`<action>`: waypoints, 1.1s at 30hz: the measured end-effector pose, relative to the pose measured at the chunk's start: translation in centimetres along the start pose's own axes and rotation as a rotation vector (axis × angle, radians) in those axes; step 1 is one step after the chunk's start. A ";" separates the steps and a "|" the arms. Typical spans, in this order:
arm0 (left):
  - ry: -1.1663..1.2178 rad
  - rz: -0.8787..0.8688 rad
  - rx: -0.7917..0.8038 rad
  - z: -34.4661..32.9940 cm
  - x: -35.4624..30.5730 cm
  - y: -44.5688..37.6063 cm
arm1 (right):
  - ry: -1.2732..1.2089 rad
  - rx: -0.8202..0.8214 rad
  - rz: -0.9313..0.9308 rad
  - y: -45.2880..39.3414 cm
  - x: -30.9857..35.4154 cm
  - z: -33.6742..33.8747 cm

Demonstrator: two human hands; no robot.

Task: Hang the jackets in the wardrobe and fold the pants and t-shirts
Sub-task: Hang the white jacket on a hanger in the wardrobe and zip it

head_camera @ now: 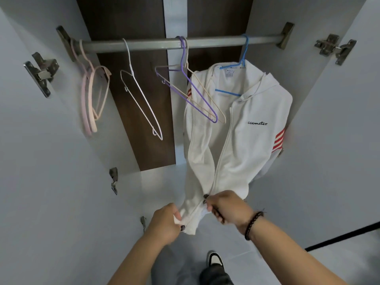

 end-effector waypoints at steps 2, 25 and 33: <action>-0.105 -0.023 0.026 -0.5 -0.9 -0.1 | 0.068 0.050 0.036 -0.3 0.8 -0.3; 0.024 -0.029 -0.041 -0.4 -9.5 -14.0 | -0.489 0.119 -0.337 -13.2 3.4 8.7; -0.035 -0.020 -0.048 -0.4 -11.0 -16.8 | -0.765 0.103 -0.377 -16.4 5.0 11.7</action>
Point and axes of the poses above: each hand's wrist, its own y-axis away from the middle knuckle, its own z-axis out of the back of the hand, x = y × z, the point moved 4 cm from there along -y, towards the middle knuckle, and after that the axes turned 1 degree about -y, right-handed, at the moved point
